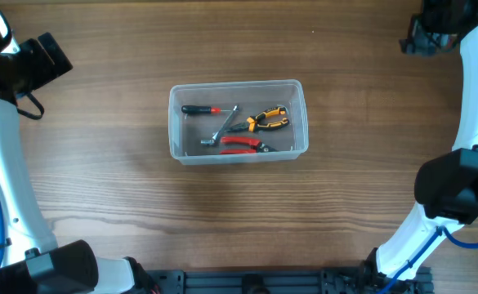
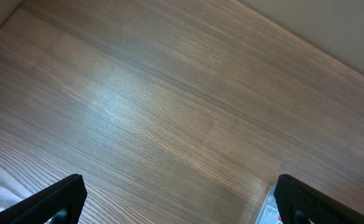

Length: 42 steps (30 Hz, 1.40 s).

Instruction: Pack container

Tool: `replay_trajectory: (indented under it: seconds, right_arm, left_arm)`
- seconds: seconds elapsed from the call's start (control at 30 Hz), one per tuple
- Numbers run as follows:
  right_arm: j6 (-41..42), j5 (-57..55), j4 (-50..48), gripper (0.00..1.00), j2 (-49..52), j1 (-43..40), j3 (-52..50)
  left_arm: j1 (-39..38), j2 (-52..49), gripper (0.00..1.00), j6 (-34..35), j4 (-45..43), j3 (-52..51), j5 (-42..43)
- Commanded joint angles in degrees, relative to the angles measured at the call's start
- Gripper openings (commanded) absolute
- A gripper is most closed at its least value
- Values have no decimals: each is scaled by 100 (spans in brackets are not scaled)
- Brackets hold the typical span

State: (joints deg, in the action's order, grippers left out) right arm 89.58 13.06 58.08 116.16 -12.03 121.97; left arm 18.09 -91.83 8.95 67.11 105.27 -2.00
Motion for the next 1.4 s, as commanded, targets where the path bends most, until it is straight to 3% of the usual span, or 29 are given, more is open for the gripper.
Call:
replay_trajectory:
  seconds: [0.0,0.13,0.27,0.33,0.43,0.47,0.5,0.57,0.67,0.73,0.8,0.9,1.03,1.1,1.13,1.27,1.37]
  right_arm:
    - [2006,-13,-22,100,55,153,15]
    - [2914,-13,-22,100,-446,614,15]
    - [2909,-13,-24,100,-1425,1353,15]
    - [2863,-741,446,100,-1991,1685,15]
    - [1099,-2199,2205,100,-2662,1797,15]
    - [-9,-3051,3025,100,-2918,1797,15]
    - [-1617,-3705,3364,100,-3217,1797,-35]
    - [-3853,-3921,3021,100,-3700,1797,-391]
    - [-5431,-3886,1670,100,-4568,1797,-1646]
    - [-5517,-3877,-299,100,-5637,1797,-3517]
    - [-5921,-3875,-1502,100,-6625,1797,-5209]
    - [-6566,-3858,-2234,100,-7790,1777,-7079]
    - [-6568,-3547,-2968,100,-9344,1585,-9274]
    - [-6701,-3495,-2986,100,-9857,1585,-9783]
    - [-7270,-3344,-3023,100,-10205,1585,-10024]
    - [-8227,-3311,-3045,100,-10824,1585,-10404]
    - [-8194,-3080,-3042,100,-11287,1580,-10841]
  left_arm:
    - [31,-33,100,94,2,-31,70]
    - [31,-33,100,92,2,-31,70]
    - [31,-33,100,94,2,-31,70]
    - [31,-33,100,92,2,-31,70]
    - [31,-33,100,92,2,-31,70]
    - [31,-33,100,94,2,-31,70]
    - [31,-33,100,92,2,-31,70]
    - [31,-33,100,92,2,-31,70]
    - [31,-33,100,92,2,-31,70]
    - [31,-33,100,92,2,-31,70]
    - [31,-33,100,92,2,-31,70]
    - [31,-33,100,94,2,-31,70]
    - [31,-33,100,92,2,-31,70]
    - [31,-33,100,92,2,-31,70]
    - [31,-33,100,92,2,-31,70]
    - [31,-33,100,94,2,-31,70]
    - [31,-33,100,92,2,-31,70]
